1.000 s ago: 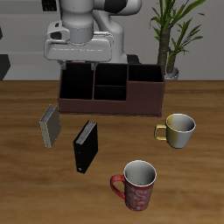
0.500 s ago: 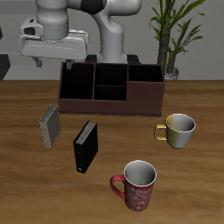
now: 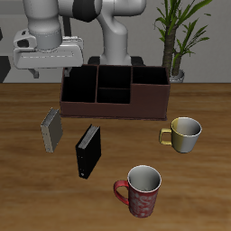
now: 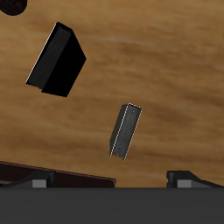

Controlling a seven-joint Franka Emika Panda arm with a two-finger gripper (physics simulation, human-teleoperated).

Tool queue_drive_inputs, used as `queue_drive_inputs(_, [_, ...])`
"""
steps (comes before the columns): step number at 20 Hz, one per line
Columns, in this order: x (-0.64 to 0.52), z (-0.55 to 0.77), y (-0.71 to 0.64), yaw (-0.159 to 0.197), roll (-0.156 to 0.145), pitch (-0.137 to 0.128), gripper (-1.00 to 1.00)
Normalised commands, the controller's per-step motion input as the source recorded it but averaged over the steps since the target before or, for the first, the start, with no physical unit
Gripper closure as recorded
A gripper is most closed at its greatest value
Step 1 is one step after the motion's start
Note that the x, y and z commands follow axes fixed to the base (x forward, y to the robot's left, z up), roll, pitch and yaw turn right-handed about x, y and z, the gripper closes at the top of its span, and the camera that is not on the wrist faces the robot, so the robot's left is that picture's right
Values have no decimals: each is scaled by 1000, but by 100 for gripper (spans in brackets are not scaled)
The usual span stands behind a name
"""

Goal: Place the yellow book into the back desk caddy's front compartment

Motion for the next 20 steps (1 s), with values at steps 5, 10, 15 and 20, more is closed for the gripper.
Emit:
queue_drive_inputs(5, [33,-85,-80,6,14,-23,-100])
queue_drive_inputs(10, [87,-18,-126,-39,12,-46,-100])
queue_drive_inputs(15, [100,-220,61,-43,14,-32,-100])
queue_drive_inputs(20, [61,-179,11,-10,0,-15,-100])
